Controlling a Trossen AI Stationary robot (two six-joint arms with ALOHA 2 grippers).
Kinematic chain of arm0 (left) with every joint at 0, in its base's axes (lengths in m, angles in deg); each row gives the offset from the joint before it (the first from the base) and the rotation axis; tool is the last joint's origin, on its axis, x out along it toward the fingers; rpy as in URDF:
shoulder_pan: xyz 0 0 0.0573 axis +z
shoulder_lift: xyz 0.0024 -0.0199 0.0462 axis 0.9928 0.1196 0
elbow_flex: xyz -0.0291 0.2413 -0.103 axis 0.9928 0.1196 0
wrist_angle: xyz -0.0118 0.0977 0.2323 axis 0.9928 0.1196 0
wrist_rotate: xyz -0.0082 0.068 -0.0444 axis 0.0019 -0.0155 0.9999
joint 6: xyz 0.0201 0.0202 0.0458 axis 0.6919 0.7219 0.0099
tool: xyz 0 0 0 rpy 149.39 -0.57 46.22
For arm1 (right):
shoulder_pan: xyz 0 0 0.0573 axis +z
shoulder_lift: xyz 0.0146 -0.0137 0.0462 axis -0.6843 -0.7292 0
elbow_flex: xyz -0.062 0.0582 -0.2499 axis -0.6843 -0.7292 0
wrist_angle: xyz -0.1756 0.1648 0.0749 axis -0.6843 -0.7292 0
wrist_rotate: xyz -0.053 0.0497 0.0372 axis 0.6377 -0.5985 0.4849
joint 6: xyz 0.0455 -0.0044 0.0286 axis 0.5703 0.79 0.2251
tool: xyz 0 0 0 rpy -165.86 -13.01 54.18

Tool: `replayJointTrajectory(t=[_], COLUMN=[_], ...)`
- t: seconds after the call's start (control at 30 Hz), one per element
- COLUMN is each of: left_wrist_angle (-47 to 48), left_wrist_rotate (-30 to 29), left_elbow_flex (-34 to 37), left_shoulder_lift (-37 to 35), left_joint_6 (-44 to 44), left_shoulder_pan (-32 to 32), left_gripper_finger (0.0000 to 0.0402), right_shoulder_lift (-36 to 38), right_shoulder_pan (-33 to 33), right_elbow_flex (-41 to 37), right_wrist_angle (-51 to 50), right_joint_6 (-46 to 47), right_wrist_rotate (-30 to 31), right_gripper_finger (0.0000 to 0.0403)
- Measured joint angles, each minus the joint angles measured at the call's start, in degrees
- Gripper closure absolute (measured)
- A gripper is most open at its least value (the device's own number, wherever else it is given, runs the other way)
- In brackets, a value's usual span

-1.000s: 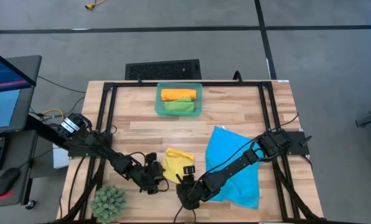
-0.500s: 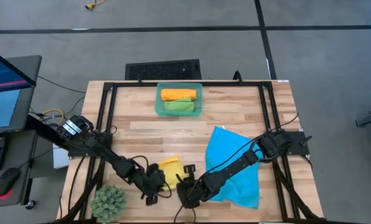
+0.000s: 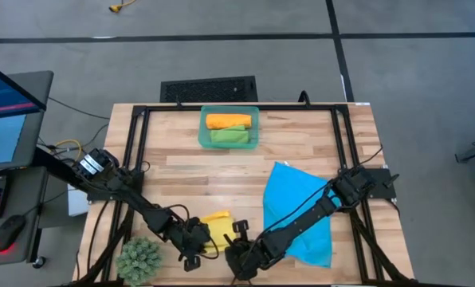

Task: Roll microfiber towels into tight, uniform cylinder then place into a basket
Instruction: Fold the yellow towel

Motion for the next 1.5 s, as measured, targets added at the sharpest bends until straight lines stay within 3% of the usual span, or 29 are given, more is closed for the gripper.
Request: replayJointTrajectory(t=[0.13, 0.33, 0.53, 0.7, 0.93, 1.33, 1.5], left_wrist_angle=[-0.2, -0.8, -0.8, 0.3, 9.8, 10.6, 11.1], left_wrist_rotate=[1.3, 2.8, 5.2, 5.2, 7.4, 8.5, 8.6], left_elbow_flex=[0.0, -0.1, -0.2, -0.2, -0.4, -0.3, -0.2], left_shoulder_lift=[-0.1, -0.2, -0.2, -0.2, -0.6, -0.5, -0.5], left_joint_6=[-2.8, -7.8, -15.3, -22.2, -32.2, -33.0, -33.6], left_shoulder_pan=[0.0, -0.5, -0.5, -0.4, 1.3, 3.0, 3.0], left_gripper_finger=[0.0394, 0.0397, 0.0396, 0.0396, 0.0395, 0.0395, 0.0395], right_shoulder_lift=[0.1, 0.1, 0.2, 0.2, 0.2, 0.8, 3.4], right_shoulder_pan=[-0.5, -0.9, -1.1, -2.2, -4.2, -3.9, -3.5], right_elbow_flex=[0.5, 0.6, 0.6, 0.6, 0.7, 0.6, 0.5], right_wrist_angle=[0.0, 0.5, 3.3, 3.4, 3.6, 0.3, -4.7], right_joint_6=[0.5, 3.4, 3.5, 5.3, 11.5, 7.3, 5.5], right_wrist_rotate=[-1.4, -10.9, -16.8, -16.8, -16.7, -16.7, -13.4], right_gripper_finger=[0.0393, 0.0389, 0.0389, 0.0394, 0.0371, 0.0365, 0.0363])
